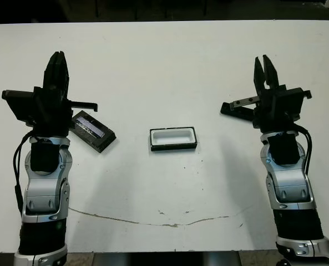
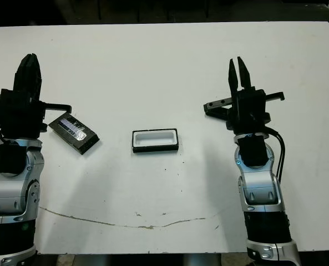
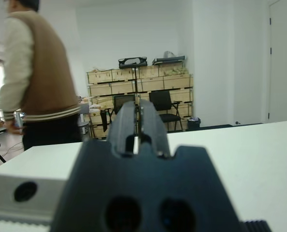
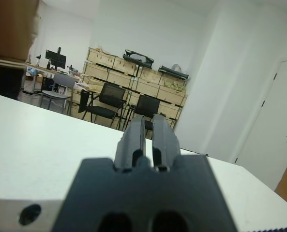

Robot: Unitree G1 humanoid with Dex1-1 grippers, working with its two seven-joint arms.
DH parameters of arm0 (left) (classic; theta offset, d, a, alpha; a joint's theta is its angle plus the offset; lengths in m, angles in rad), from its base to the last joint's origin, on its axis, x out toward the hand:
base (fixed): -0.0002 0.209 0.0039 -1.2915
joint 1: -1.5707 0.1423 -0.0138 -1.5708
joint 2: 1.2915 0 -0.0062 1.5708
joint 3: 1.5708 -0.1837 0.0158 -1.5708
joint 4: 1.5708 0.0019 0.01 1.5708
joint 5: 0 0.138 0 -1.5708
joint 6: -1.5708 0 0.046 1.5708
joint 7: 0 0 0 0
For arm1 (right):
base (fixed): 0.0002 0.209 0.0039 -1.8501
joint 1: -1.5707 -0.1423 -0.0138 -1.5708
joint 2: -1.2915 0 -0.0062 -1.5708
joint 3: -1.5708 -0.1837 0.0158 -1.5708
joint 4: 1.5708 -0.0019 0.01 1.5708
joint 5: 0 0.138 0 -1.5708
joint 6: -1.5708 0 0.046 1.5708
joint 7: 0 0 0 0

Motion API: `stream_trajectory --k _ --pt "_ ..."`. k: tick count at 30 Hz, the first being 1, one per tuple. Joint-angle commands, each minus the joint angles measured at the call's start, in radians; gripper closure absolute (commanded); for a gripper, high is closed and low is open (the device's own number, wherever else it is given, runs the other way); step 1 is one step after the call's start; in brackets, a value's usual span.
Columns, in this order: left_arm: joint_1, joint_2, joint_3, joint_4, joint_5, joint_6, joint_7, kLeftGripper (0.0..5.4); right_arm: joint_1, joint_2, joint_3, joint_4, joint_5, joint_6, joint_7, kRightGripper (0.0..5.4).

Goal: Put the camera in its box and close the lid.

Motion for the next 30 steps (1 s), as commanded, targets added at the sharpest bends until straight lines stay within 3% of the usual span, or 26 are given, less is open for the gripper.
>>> stream_trajectory --k 1,12,16,19,23,30 --pt "0.018 0.003 -0.002 0.006 -0.008 0.013 -0.005 5.39 0.014 0.000 -0.002 0.013 0.014 0.021 0.015 5.40" --pt "0.027 0.000 -0.012 0.011 -0.016 0.004 -0.014 5.39 0.013 -0.041 -0.007 0.038 0.036 0.019 0.081 5.40" --pt "0.034 0.004 -0.010 0.005 -0.010 0.002 -0.009 5.39 -0.022 -0.112 -0.049 0.055 0.127 0.035 0.197 5.40" --pt "0.039 0.005 -0.010 -0.001 -0.010 0.004 -0.008 5.39 -0.046 -0.154 -0.077 0.050 0.149 0.064 0.233 5.40" --pt "0.041 0.005 -0.010 0.002 -0.010 -0.002 -0.010 5.39 -0.122 -0.232 -0.123 0.126 0.222 0.105 0.324 5.40" --pt "0.040 0.002 -0.010 0.000 -0.014 0.003 -0.008 5.39 -0.265 -0.384 -0.102 0.323 0.248 0.146 0.550 5.40"
